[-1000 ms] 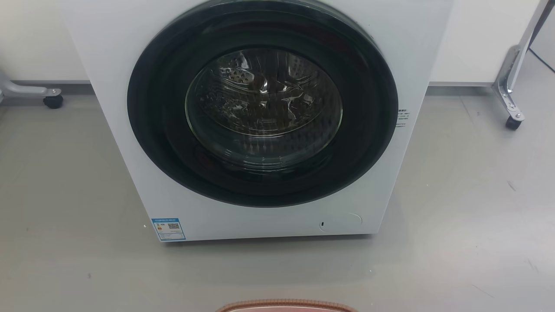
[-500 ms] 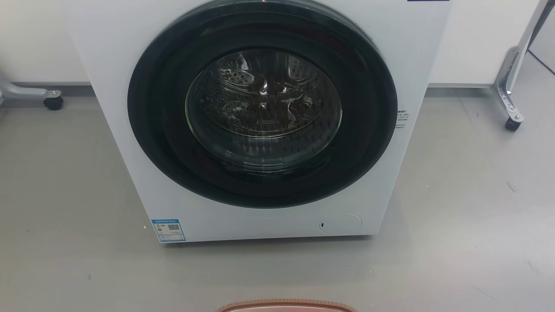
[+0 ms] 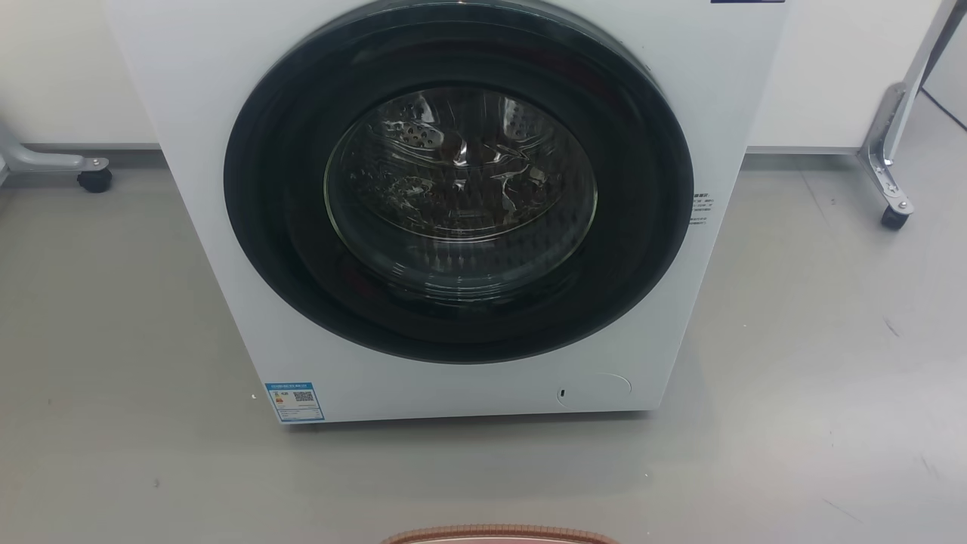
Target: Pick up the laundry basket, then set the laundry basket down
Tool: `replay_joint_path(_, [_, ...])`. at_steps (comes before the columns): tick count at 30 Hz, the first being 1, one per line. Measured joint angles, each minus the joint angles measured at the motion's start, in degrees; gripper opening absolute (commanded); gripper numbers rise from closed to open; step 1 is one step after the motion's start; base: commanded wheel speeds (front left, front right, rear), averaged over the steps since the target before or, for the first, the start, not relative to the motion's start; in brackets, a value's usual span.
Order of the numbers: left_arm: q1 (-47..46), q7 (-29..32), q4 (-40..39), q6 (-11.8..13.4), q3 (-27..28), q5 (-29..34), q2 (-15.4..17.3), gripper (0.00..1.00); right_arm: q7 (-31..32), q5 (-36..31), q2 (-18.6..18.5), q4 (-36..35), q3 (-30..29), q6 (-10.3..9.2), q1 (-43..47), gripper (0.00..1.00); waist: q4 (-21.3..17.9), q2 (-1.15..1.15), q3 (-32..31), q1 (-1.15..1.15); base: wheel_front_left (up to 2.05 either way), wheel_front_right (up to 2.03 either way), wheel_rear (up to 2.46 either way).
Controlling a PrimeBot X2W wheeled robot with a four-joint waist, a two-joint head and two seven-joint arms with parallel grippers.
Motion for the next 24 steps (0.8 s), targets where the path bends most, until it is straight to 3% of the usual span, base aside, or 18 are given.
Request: replay_joint_path(24, [-2.32,0.13,-1.14,1.00,-1.01,-0.93,0.18,0.00,-0.88,1.45,-0.19,0.67,1.83,-0.01,-3.45,0.00,0.03,0.00,3.04,0.00,0.00,0.00,0.00])
